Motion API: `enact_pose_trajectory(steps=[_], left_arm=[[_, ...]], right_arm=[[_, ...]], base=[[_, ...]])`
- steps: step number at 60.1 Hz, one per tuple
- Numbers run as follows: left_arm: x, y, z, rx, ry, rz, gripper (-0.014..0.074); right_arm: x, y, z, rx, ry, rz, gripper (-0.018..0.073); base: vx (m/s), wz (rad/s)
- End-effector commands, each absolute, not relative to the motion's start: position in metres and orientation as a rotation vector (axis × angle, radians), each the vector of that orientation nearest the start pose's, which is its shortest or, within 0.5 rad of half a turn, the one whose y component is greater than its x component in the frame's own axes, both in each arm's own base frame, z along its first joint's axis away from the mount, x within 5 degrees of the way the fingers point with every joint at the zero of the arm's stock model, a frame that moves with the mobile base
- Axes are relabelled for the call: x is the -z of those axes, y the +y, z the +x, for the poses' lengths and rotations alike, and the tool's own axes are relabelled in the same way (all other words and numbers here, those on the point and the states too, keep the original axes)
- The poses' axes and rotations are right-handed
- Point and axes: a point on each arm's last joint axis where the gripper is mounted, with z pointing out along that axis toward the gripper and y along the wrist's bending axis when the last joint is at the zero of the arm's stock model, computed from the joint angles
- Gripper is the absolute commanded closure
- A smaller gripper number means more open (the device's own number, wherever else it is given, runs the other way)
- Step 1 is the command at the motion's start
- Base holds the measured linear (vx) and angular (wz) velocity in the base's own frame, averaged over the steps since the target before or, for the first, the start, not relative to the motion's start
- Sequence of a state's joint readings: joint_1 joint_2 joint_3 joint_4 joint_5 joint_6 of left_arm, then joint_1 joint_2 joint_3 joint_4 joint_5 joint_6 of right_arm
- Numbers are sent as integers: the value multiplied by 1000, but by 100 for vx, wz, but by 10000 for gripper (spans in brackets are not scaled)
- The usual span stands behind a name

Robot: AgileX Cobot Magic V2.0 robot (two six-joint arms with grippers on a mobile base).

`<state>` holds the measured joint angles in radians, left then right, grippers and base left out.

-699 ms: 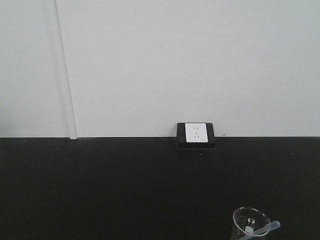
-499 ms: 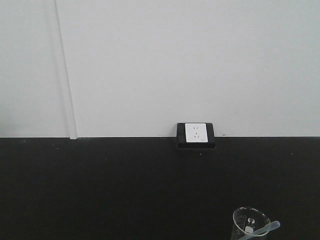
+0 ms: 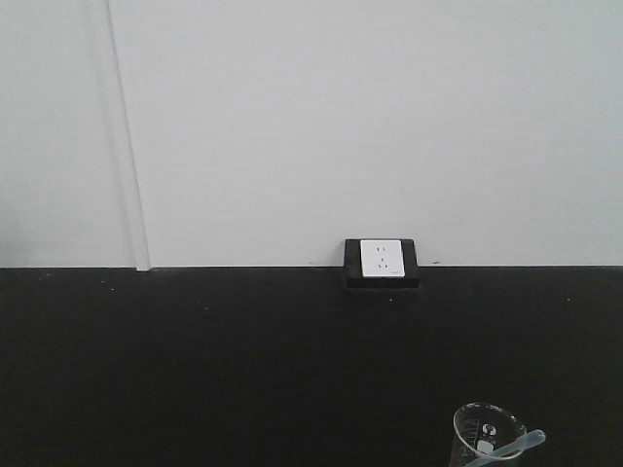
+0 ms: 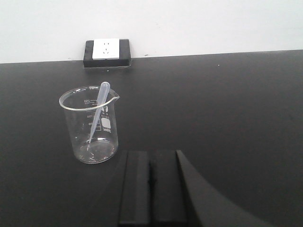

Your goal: Grab transparent chemical and place on left bench

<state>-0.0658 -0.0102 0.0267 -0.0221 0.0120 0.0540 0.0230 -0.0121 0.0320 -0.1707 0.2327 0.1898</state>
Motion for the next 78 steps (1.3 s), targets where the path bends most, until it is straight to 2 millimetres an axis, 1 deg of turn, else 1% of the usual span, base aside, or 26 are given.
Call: enact_pose_trajectory(steps=[1,12,19,23,28,31,35,38,40,46,48,54,60,67,74,78], left_arm=[[-206,-4,55,35,1429,64,600],[-206,-4,55,35,1429,64,600],[-206,-4,55,35,1429,64,600],[-206,-4,55,35,1429,64,600],[-206,-4,55,35,1429,64,600],[-206,-4,55,35,1429,64,600],[-206,-4,55,35,1429,64,600],[-206,-4,55,35,1429,64,600],[-206,-4,55,35,1429,64,600],[-206,-4,55,35,1429,64,600],[-206,-4,55,35,1429,64,600],[-206,-4,55,35,1429,64,600],[-206,-4,55,35,1429,64,600],[-206,-4,55,35,1429,64,600],[-206,-4,55,35,1429,64,600],[-206,-4,55,35,1429,64,600]], right_arm=[[-187,-2,57,17,1665,0,567],[-190,-1,57,12,1634,-4,567],[-194,0,57,5,1590,-11,567],[-199,1,57,-12,1534,-11,567],[-212,2,56,-36,1418,-18,567],[-220,3,55,-42,1388,-18,567],[-234,3,55,-38,1377,-18,567],[-244,2,58,-33,1400,-17,567],[-254,2,60,-26,1404,-20,567],[-277,2,71,-4,1441,-38,566],[-286,3,79,0,1457,-45,564],[-296,3,98,-1,1514,-50,560],[-296,4,121,-2,1603,-52,549],[-293,5,141,-25,1658,-39,513],[-288,6,157,-48,1662,-43,436],[-285,7,165,-57,1665,-48,375]], base=[[0,0],[0,0],[0,0],[0,0],[0,0],[0,0],[0,0],[0,0],[0,0],[0,0],[0,0],[0,0],[0,0],[0,0],[0,0],[0,0]])
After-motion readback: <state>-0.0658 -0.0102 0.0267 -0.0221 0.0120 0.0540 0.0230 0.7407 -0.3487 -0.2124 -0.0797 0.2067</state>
